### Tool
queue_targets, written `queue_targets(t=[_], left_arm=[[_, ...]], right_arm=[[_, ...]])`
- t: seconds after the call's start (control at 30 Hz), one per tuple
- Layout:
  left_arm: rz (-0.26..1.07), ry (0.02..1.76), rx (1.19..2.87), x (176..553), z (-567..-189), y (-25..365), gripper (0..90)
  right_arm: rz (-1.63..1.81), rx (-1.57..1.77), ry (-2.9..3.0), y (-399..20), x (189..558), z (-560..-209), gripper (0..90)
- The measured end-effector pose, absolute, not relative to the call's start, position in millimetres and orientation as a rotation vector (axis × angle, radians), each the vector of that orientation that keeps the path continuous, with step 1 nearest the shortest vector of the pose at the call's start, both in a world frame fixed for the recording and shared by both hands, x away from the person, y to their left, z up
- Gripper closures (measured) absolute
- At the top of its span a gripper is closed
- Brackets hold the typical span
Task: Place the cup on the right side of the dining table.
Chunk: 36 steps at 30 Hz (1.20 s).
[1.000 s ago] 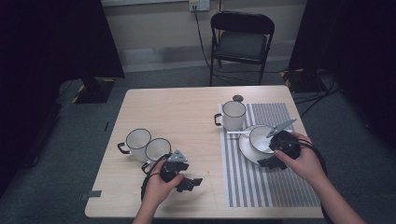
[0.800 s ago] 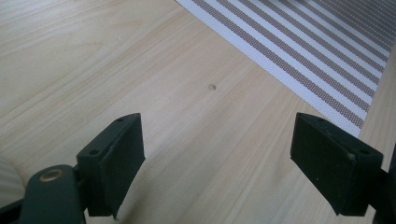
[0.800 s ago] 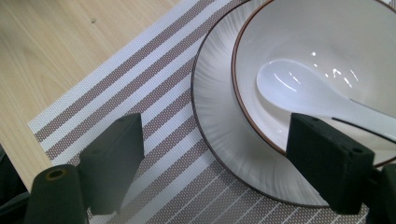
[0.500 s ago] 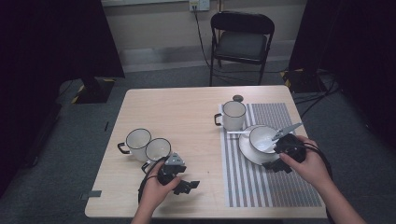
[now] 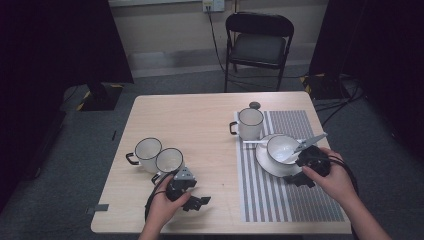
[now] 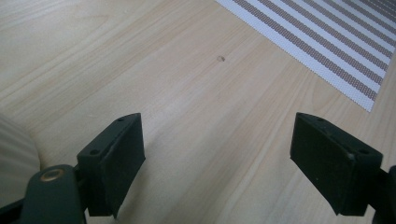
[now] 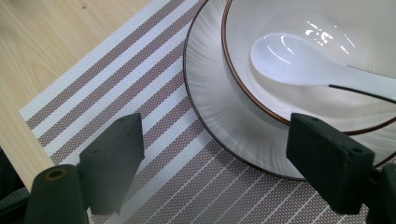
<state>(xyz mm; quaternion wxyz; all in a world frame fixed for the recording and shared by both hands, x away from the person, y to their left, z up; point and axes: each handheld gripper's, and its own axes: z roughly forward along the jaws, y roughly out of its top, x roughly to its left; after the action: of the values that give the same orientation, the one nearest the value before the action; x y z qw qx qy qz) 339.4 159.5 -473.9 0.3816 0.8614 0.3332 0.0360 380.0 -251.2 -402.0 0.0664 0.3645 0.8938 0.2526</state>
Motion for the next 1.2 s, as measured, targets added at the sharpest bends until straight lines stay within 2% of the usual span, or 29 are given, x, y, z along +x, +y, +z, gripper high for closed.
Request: queue_targets(t=[1.2], left_arm=[[0.107,0.847,2.218,329.5,-482.3,176.4,17.7]], right_arm=[[0.776,1.154,2.678,-267.2,370.0,-412.6,18.4]])
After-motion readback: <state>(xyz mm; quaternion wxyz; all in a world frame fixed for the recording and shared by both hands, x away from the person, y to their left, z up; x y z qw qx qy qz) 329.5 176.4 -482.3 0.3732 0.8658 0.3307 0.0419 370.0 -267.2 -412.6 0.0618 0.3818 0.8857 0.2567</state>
